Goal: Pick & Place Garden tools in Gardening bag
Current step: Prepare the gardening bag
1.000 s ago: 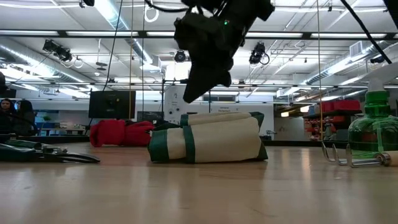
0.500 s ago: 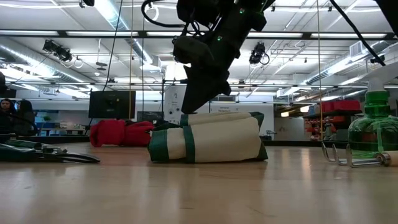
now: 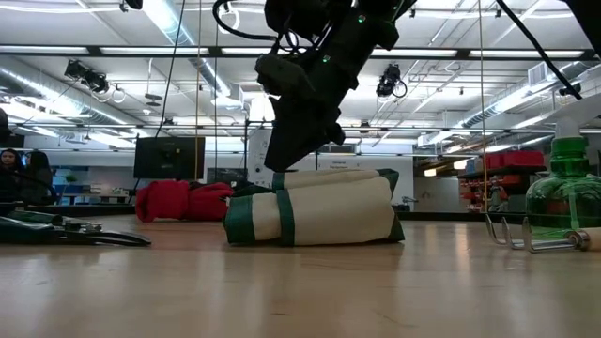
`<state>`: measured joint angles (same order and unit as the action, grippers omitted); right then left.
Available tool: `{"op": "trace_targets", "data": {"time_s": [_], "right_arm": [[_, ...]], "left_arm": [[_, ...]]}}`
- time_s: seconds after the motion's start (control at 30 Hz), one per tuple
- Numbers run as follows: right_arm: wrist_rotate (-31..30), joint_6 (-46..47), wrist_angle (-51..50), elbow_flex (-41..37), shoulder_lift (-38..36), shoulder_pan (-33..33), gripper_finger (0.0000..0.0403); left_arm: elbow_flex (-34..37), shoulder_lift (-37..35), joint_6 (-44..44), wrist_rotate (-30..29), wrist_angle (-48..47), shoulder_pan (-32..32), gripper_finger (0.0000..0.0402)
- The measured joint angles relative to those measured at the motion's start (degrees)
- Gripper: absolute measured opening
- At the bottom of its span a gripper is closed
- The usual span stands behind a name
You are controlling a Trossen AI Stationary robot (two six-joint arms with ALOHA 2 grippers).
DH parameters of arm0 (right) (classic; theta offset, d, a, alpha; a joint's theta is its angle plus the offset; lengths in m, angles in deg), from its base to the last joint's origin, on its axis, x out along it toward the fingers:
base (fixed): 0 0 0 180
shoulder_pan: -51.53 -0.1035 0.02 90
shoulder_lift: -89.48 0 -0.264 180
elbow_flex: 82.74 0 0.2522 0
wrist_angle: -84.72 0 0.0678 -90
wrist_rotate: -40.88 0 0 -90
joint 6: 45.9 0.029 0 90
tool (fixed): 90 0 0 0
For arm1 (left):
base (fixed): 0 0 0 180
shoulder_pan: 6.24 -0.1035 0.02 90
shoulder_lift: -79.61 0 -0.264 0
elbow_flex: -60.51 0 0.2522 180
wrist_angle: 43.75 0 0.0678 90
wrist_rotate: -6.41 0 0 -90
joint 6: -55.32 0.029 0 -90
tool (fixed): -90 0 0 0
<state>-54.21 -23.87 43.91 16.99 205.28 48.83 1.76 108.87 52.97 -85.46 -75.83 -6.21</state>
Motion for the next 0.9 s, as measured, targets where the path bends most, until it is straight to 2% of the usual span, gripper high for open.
{"op": "trace_targets", "data": {"time_s": [0.27, 0.67, 0.9], "right_arm": [[1.58, 0.02, 1.17, -0.13, 4.70, 0.00, 0.0103], [2.60, 0.04, 2.87, -0.09, 4.80, 0.02, 0.0103], [2.01, -1.49, -3.07, 4.53, 4.60, 0.02, 0.0103]], "left_arm": [[0.00, -0.02, -0.02, 0.02, -0.09, 0.00, 0.0055], [0.00, 0.00, -0.02, 0.02, -0.46, 0.00, 0.0055], [0.00, 0.00, -0.02, 0.02, -0.46, 0.00, 0.0055]]}}
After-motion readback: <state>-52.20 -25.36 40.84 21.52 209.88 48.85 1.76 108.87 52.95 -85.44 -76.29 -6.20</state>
